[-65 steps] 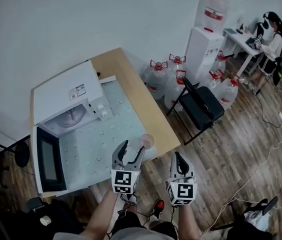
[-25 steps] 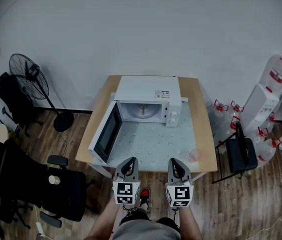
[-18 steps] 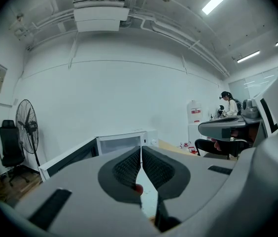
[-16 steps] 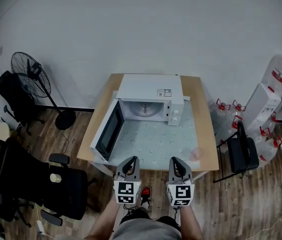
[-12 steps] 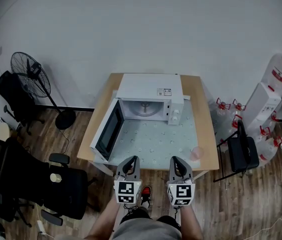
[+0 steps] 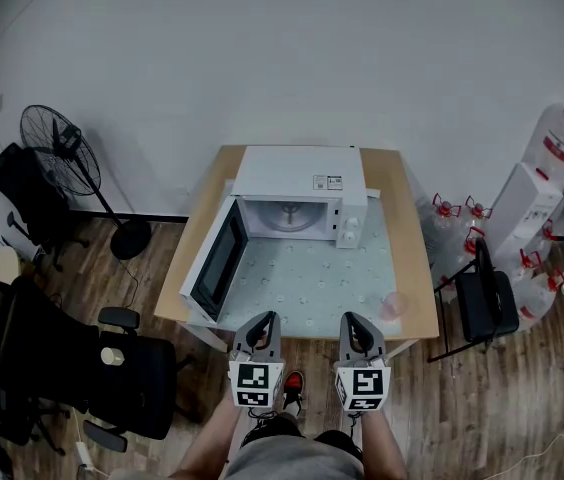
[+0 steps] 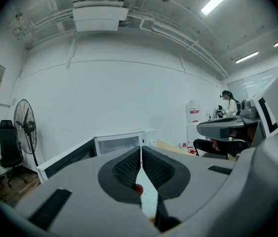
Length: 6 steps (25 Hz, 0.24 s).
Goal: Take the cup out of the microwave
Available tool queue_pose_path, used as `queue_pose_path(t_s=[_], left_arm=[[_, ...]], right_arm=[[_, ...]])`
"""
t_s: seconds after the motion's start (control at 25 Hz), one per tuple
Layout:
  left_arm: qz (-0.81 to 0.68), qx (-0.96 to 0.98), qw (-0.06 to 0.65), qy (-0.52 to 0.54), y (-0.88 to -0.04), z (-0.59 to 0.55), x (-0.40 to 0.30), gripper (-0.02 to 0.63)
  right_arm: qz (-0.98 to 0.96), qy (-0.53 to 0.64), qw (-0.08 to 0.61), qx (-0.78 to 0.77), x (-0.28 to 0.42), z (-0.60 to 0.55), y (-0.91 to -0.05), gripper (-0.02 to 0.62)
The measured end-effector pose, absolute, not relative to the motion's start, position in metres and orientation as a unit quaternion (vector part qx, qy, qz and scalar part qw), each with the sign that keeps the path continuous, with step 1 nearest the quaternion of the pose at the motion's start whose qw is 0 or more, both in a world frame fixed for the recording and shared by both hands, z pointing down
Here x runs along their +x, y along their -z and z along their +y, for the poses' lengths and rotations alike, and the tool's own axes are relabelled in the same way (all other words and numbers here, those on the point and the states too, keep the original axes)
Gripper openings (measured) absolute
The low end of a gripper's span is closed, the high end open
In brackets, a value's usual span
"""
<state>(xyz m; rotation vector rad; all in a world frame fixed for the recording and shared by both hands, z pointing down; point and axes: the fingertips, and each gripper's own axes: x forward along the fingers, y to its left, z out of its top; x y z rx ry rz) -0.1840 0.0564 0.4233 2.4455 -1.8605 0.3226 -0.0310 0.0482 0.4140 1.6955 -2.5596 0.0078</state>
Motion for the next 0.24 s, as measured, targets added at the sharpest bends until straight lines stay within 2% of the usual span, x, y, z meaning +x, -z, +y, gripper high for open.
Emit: queue_pose_path(t_s=[0.24], left_arm=[[-0.601, 0.793, 0.022, -0.102, -0.4210, 0.0541, -0.1811, 0.031]], right_arm=[[-0.832, -0.003, 0.035, 0.554, -0.0279, 0.0472, -0.4136, 0.019]])
